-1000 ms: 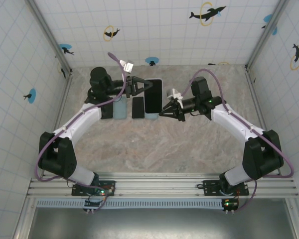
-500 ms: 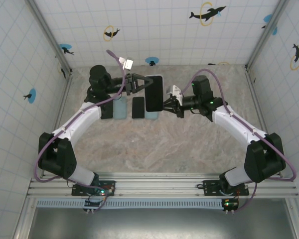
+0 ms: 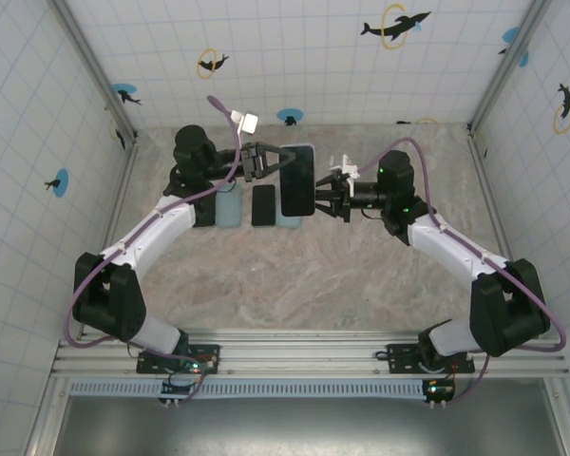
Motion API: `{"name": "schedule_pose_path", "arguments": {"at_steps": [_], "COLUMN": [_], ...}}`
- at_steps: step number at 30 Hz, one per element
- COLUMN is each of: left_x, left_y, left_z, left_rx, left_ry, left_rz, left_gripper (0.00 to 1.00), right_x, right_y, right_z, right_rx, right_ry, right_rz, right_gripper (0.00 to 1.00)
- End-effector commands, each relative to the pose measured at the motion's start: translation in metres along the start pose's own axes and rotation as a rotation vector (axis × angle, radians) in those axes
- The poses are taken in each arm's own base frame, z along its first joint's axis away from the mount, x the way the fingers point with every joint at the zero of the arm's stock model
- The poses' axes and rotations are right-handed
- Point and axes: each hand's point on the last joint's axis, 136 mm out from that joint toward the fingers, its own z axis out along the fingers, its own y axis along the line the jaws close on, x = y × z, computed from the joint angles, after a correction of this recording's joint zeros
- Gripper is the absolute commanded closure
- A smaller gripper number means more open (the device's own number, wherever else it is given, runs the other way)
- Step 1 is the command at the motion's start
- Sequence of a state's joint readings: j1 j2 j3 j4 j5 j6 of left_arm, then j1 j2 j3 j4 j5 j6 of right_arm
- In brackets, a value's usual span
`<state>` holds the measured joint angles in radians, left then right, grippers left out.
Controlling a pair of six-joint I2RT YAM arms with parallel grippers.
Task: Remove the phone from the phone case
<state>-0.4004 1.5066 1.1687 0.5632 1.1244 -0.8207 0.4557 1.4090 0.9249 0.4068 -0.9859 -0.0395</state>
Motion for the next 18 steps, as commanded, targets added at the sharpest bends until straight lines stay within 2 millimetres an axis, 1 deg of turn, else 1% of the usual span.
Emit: {"name": "schedule_pose_path", "arguments": {"at_steps": [1,4,7,10,11,12,15,18], "left_x": [-0.025,-0.038,-0.043,-0.042,-0.035,-0.032,-0.027,-0.026], "left_y": [0.001,0.007,0.016,0.025,0.021,0.023,0.034,0.042], "left_z": [-0.003,-0.008,-0.010,-0.009,0.002,0.004,0.002,0.002], "left_rx": [-0.063,-0.081,-0.098,-0.134,-0.121,-0.122,-0.131,-0.144], "left_ry": [-0.147,-0.255,-0.312,-0.328,-0.307,-0.306,-0.335,-0.354], "left_rz": [0.015,-0.059,-0.147,-0.184,-0.198,-0.213,-0.276,-0.317], "left_gripper": [1.00,1.00,1.00,1.00,1.00,1.00,1.00,1.00], "right_x": [-0.028,-0.032,-0.035,-0.044,-0.045,-0.046,-0.050,-0.053], "right_y": [0.016,0.012,0.006,0.009,0.010,0.009,0.010,0.009], "right_z": [-0.004,-0.008,-0.012,-0.016,-0.016,-0.018,-0.023,-0.027], "right_rx": [-0.040,-0.016,0.012,-0.006,-0.009,-0.007,-0.006,-0.002], "right_ry": [-0.097,-0.162,-0.232,-0.330,-0.356,-0.378,-0.450,-0.492], "right_rz": [0.030,0.172,0.335,0.471,0.506,0.540,0.631,0.691], "right_gripper": [0.65,0.60,0.59,0.59,0.59,0.59,0.61,0.64]}}
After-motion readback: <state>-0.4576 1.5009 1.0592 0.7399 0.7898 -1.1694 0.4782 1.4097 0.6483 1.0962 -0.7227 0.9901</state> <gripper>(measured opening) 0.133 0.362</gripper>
